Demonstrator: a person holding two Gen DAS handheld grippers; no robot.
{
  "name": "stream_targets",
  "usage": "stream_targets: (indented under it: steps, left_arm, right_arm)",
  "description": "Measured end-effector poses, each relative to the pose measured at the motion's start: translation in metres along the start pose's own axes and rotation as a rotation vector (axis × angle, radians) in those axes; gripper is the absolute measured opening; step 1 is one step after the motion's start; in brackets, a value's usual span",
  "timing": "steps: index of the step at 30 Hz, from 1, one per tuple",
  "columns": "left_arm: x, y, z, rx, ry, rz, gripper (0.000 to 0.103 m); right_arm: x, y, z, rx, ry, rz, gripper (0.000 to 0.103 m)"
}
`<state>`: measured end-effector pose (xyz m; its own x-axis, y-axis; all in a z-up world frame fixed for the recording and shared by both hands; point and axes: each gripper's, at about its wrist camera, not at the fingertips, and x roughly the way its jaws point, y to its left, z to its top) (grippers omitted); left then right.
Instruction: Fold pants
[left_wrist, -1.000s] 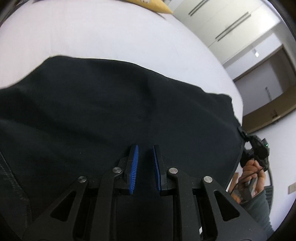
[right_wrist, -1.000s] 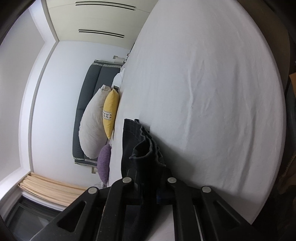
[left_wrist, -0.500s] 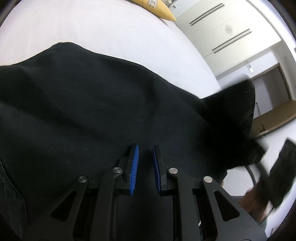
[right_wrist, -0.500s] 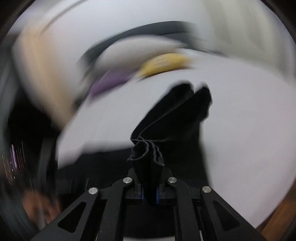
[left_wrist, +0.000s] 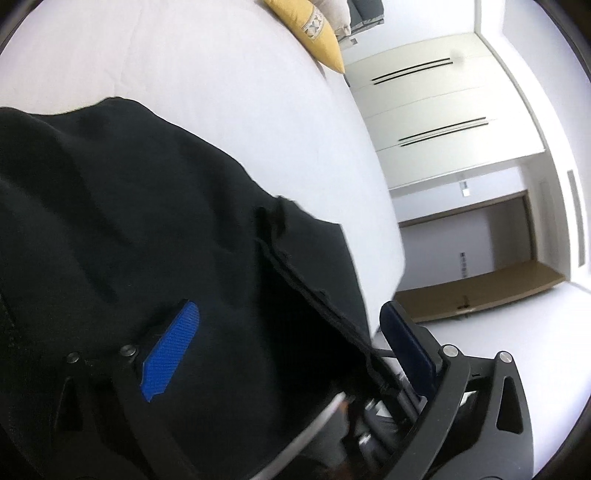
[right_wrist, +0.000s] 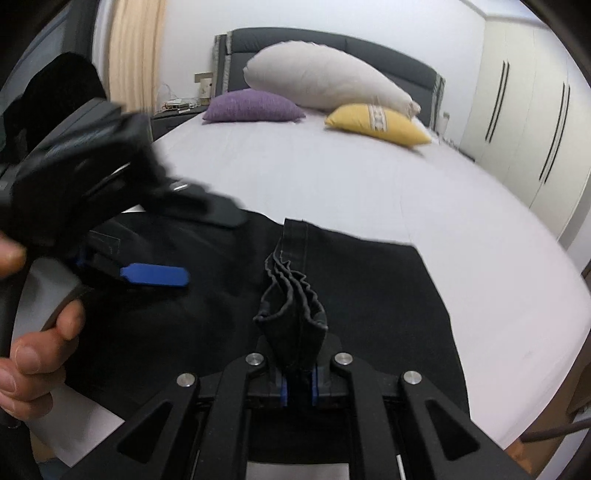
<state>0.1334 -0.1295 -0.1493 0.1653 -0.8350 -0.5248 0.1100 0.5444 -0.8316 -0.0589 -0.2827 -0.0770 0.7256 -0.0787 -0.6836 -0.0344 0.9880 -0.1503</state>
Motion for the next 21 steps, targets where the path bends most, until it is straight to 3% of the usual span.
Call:
stream_targets:
  steps: [6, 8, 10, 11, 16, 21]
  left_arm:
    - [0.003, 0.011, 0.013, -0.042, 0.047, 0.048, 0.097]
    - [0.0, 0.012, 0.016, -0.039, 0.057, 0.063, 0.082]
    - [-0.001, 0.011, 0.021, -0.015, 0.089, 0.078, 0.033]
    - [-0.003, 0.01, 0.024, -0.002, 0.103, 0.087, 0.027]
    - [-0.034, 0.005, 0.033, 0.12, 0.124, 0.134, 0.011]
    - [-0.06, 0.007, 0.041, 0.201, 0.125, 0.182, 0.011]
  right_arm:
    - [-0.013, 0.038, 0.007, -0.069, -0.033, 0.025, 0.01]
    - [-0.012, 0.049, 0.01, -0.097, -0.042, 0.036, 0.01]
    - [-0.013, 0.061, 0.014, -0.125, -0.05, 0.046, 0.01]
    - [-0.013, 0.066, 0.017, -0.134, -0.05, 0.051, 0.01]
    - [-0.019, 0.09, 0.019, -0.192, -0.062, 0.074, 0.01]
    - [-0.019, 0.105, 0.027, -0.22, -0.063, 0.118, 0.009]
